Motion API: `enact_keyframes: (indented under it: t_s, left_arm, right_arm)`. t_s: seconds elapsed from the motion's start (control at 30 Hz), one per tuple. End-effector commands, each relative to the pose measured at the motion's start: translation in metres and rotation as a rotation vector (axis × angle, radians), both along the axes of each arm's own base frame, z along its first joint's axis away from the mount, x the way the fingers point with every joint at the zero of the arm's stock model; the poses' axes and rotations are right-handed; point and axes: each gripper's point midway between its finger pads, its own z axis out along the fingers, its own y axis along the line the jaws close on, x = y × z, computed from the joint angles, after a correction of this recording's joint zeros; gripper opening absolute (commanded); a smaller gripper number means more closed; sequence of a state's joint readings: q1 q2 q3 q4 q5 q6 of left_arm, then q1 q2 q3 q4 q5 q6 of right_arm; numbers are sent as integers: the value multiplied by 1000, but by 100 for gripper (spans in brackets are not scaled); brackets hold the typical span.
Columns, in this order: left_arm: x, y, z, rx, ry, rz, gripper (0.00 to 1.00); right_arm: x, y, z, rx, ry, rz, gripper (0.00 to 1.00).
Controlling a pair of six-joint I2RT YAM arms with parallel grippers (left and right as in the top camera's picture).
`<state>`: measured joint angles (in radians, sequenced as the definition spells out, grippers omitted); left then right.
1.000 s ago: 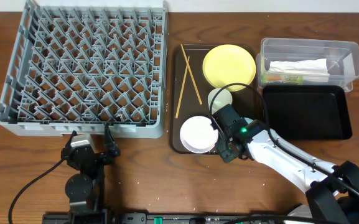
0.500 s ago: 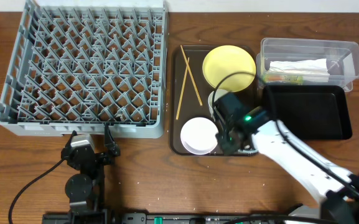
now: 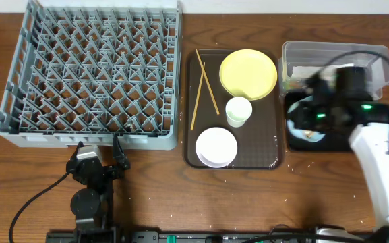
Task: Sort waste into correct bins and load items into the dishwasher
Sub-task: 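Lift the blue plate over the black tray and tip the rice out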
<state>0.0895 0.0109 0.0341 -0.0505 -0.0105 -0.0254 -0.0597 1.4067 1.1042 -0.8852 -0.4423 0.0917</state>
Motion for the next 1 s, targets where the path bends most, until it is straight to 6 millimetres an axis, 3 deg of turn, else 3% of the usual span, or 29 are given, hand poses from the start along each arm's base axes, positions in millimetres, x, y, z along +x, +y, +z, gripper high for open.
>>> enact_keyframes:
  t_s: [0.0,0.13,0.4,0.53,0.77,0.97]
  left_arm:
    - [0,3,-18,5,45,15,89]
    - [0,3,-18,5,45,15,89]
    - [0,3,-18,5,45,15,89]
    - [0,3,-18,5,45,15,89]
    - [0,3,-18,5,45,15,89]
    - [0,3,-18,5,45,15,89]
  right_arm:
    - [13,-18,17,189,-66,-26,1]
    - [26,-44,17,346,-95,-87,1]
    - [45,-58,25,724,-196,-49,1]
    - [48,-70,15,795,-133,-130,1]
    - [57,-107,24,1090,-95,-251,1]
    - [59,-135,10,1166,-21,-377,1]
